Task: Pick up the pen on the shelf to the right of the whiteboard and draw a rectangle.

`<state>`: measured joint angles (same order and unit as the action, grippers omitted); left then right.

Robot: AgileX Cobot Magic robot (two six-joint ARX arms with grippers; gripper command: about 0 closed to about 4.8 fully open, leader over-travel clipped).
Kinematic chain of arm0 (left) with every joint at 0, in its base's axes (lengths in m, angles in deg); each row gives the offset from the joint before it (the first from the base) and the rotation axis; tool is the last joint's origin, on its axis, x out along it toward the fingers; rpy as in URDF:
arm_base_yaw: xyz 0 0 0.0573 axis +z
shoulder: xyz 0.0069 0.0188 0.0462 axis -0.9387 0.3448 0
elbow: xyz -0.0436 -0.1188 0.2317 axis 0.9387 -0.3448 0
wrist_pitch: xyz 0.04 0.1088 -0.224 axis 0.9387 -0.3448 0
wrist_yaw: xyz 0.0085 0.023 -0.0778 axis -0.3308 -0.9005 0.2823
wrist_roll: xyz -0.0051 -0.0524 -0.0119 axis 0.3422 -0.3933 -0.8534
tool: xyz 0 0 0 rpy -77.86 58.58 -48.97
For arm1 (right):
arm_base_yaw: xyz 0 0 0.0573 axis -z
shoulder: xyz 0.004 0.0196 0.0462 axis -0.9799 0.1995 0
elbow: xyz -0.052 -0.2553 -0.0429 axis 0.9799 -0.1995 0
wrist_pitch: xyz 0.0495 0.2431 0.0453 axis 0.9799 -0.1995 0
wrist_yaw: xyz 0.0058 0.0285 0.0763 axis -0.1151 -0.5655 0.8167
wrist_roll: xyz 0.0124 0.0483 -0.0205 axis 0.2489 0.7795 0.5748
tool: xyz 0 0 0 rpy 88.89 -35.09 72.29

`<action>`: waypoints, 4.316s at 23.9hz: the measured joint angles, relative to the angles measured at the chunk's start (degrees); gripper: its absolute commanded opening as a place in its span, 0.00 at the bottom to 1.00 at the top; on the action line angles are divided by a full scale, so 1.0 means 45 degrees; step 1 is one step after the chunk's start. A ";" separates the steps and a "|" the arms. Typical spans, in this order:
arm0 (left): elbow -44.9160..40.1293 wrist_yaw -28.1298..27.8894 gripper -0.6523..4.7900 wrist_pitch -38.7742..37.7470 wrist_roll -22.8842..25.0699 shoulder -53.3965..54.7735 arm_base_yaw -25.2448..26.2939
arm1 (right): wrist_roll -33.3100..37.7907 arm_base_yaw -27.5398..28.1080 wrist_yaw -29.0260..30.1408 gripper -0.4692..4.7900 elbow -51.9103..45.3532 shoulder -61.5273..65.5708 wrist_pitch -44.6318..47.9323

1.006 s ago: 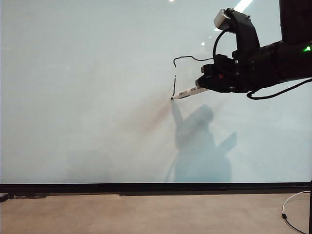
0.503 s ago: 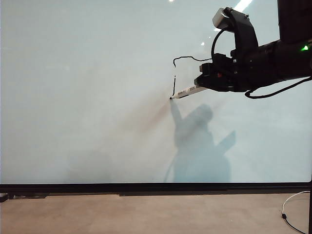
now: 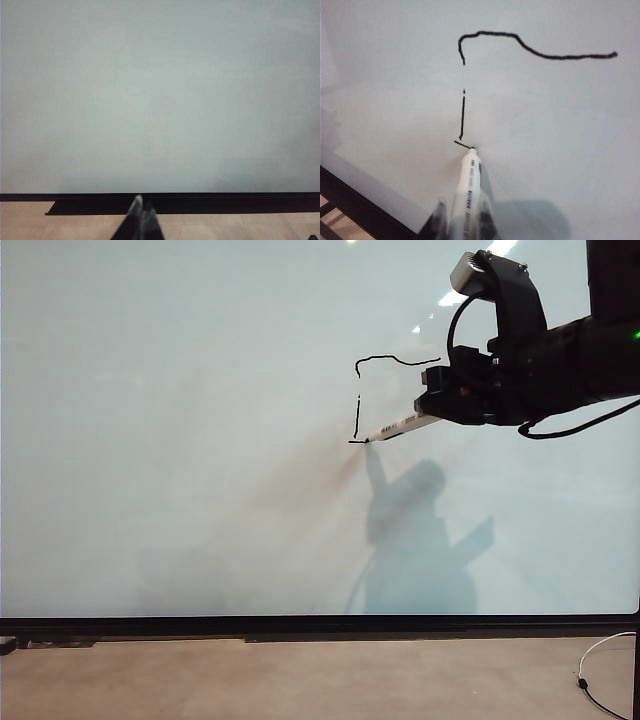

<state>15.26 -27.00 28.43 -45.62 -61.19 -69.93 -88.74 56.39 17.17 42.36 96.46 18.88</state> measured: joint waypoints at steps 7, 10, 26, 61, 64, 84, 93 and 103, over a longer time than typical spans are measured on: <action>0.0000 -0.0005 0.11 0.0000 -0.0005 0.0000 0.0000 | 0.0005 0.0155 -0.0146 0.08 -0.0165 -0.0413 -0.0083; 0.0000 -0.0005 0.11 0.0000 0.0000 0.0000 0.0000 | 0.0000 0.0301 -0.0452 0.08 -0.0505 -0.0568 -0.0078; 0.0000 0.0000 0.11 0.0000 -0.0005 0.0000 0.0000 | 0.0000 0.1326 -0.0578 0.08 -0.1243 -0.1535 0.0005; 0.0000 -0.0005 0.11 0.0000 -0.0005 0.0000 0.0000 | -0.0024 0.1778 -0.0272 0.08 -0.1345 -0.1817 -0.0296; 0.0000 -0.0005 0.11 0.0000 0.0000 -0.0005 0.0000 | -0.0661 0.1253 -0.0821 0.08 -0.1695 -0.2783 -0.0865; 0.0000 0.0000 0.11 0.0000 -0.0005 0.0000 0.0000 | -0.6717 0.0908 -0.1350 0.08 0.0194 -0.4420 -0.7373; 0.0000 0.0000 0.11 0.0000 0.0000 0.0005 0.0000 | -0.7562 0.0908 -0.1350 0.08 0.0243 -0.4104 -0.7635; 0.0000 0.0000 0.11 0.0000 -0.0005 0.0005 0.0000 | -0.8238 0.0908 -0.1292 0.08 0.0559 -0.3934 -0.7562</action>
<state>15.26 -27.00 28.43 -45.64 -61.17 -69.93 -125.81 60.47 11.36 44.88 78.75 -15.15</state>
